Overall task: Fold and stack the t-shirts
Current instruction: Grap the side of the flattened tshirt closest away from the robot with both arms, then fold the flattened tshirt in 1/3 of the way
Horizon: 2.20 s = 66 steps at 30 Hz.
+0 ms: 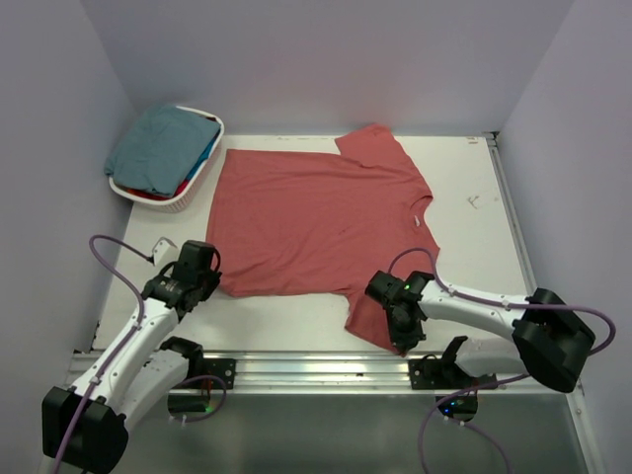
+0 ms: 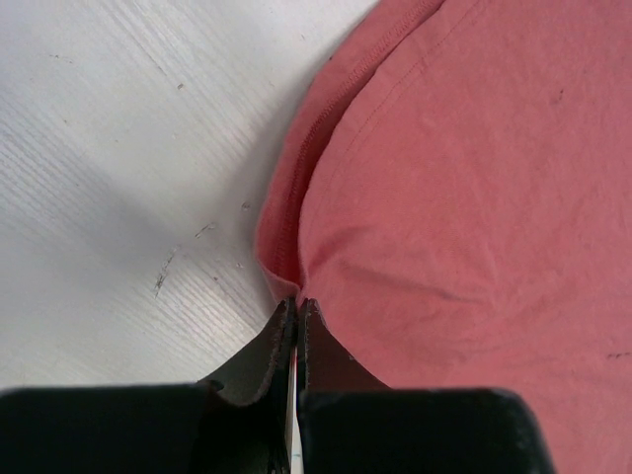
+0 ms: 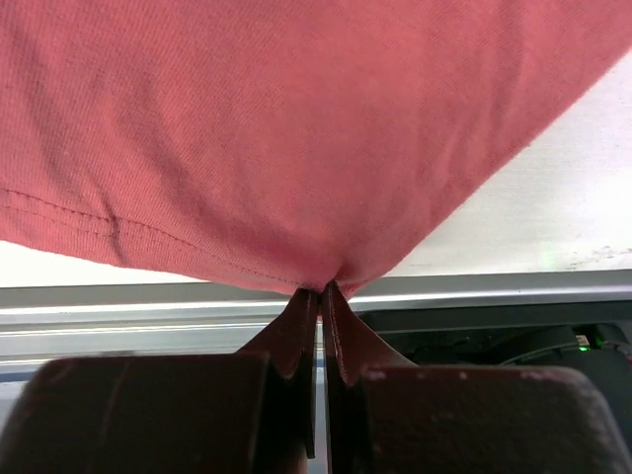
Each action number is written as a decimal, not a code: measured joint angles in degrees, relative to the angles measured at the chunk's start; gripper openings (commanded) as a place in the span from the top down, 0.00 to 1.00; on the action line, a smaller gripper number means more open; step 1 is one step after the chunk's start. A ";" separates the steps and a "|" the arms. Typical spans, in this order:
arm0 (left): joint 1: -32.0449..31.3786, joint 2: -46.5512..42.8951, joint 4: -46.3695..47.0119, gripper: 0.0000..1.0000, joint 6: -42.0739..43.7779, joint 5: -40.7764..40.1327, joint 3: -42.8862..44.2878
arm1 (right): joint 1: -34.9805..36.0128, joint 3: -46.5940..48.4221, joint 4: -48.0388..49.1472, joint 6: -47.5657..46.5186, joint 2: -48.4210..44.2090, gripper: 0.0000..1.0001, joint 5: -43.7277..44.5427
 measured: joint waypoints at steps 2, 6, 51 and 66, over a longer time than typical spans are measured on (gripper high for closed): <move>0.00 -0.42 -0.33 1.00 0.17 -0.04 0.11 | 0.20 0.00 -0.85 0.42 -1.27 1.00 1.14; 0.00 -1.44 -2.34 1.00 0.70 -0.85 2.03 | 0.24 2.64 -6.73 2.12 -7.45 1.00 5.79; 1.03 11.56 9.97 1.00 15.15 -11.30 8.09 | -24.22 40.92 10.58 -17.75 22.12 1.00 27.45; 4.90 20.22 16.06 1.00 16.94 -12.33 10.10 | -28.04 50.58 11.43 -22.91 29.03 1.00 25.51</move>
